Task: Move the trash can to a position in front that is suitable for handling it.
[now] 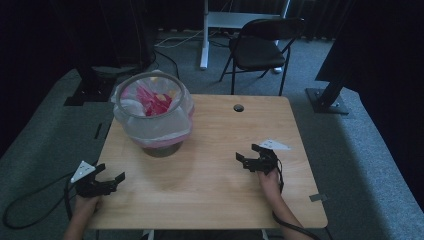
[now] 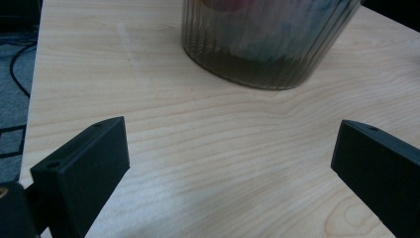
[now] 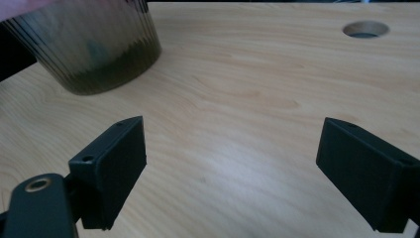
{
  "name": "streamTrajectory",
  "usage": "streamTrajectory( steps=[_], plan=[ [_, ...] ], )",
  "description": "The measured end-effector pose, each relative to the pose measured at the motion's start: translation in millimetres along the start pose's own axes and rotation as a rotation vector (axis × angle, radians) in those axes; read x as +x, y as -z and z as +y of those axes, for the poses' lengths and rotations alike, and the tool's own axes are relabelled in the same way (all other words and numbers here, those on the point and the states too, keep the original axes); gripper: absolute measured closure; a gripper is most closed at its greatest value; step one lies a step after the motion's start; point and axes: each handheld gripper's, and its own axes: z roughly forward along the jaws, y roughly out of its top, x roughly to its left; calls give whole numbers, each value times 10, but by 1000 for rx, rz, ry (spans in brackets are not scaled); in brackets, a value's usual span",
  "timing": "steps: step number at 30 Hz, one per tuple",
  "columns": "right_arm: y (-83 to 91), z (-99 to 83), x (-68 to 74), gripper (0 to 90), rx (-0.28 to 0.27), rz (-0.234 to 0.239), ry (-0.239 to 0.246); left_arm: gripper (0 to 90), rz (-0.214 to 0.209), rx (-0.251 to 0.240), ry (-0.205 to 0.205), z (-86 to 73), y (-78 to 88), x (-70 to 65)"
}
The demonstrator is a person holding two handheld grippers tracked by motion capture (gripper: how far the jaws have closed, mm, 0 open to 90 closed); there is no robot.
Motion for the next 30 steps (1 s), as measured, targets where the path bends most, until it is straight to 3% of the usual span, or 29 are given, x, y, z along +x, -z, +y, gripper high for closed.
streamTrajectory(
  steps=[11, 17, 27, 30],
  plan=[
    [-365, 303, 125, 113, -26, 17, 16, 15, 14, -2, -10, 136, -147, 17],
    [-648, 482, 198, 113, -26, 42, 6, 15, 30, -22, 5, 267, -282, 79],
    [-898, 698, 251, 113, -27, 24, -1, 15, 40, -24, 5, 420, -391, 138],
    [-971, 816, 261, 113, -20, 12, 17, 15, 58, -54, 25, 538, -388, 222]
  ],
)
